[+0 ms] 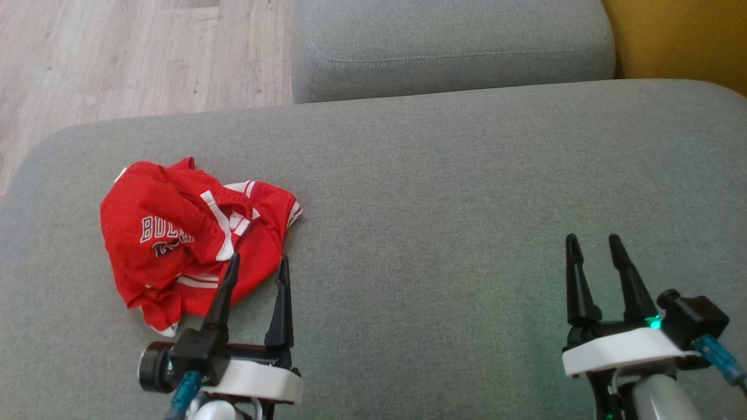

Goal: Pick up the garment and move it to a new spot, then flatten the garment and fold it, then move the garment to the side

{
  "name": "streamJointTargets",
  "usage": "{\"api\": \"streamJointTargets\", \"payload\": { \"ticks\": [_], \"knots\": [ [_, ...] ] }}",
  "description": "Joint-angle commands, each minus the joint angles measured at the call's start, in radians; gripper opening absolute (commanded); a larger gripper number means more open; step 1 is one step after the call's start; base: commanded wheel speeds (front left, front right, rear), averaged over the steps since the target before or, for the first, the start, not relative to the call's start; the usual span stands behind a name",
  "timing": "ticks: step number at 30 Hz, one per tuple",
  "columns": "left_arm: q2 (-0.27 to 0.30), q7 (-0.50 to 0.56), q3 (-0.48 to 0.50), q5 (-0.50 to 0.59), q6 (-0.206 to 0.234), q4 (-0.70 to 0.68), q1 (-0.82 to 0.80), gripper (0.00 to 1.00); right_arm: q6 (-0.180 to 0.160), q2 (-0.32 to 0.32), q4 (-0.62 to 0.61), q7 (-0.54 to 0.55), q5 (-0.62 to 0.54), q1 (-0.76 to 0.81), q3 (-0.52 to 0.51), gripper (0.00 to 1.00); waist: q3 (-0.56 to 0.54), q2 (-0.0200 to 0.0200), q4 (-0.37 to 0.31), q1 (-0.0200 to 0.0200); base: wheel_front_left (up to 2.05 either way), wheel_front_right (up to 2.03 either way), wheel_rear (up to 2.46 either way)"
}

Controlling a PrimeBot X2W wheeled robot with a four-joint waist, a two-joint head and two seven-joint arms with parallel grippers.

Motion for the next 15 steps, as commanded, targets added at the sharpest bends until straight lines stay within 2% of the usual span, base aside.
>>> {"api": "streamJointTargets", "payload": {
  "ticks": [1, 2, 7, 15],
  "knots": [
    [-0.008, -0.017, 0.040, 0.016, -0.015, -0.014, -0.026, 1.00, -0.001, -0.009, -0.012, -0.016, -0.007, -0.043, 0.028, 1.00, -0.003, 0.0000, 0.000, 0.0000, 0.00, 0.00, 0.00],
    [-0.019, -0.023, 0.049, 0.027, -0.032, 0.008, -0.022, 1.00, -0.001, -0.009, 0.005, -0.022, -0.025, -0.048, 0.034, 1.00, -0.005, 0.0000, 0.000, 0.0000, 0.00, 0.00, 0.00],
    [-0.039, -0.033, 0.069, 0.066, -0.062, 0.037, -0.025, 1.00, -0.001, -0.009, 0.020, -0.032, -0.062, -0.057, 0.042, 1.00, -0.009, 0.0000, -0.001, 0.0000, 0.00, 0.00, 0.00],
    [-0.061, -0.033, 0.103, 0.090, -0.093, 0.053, -0.023, 1.00, -0.001, -0.009, 0.019, -0.032, -0.065, -0.056, 0.047, 1.00, -0.016, 0.0000, 0.011, 0.0000, 0.00, 0.00, 0.00]
  ]
}}
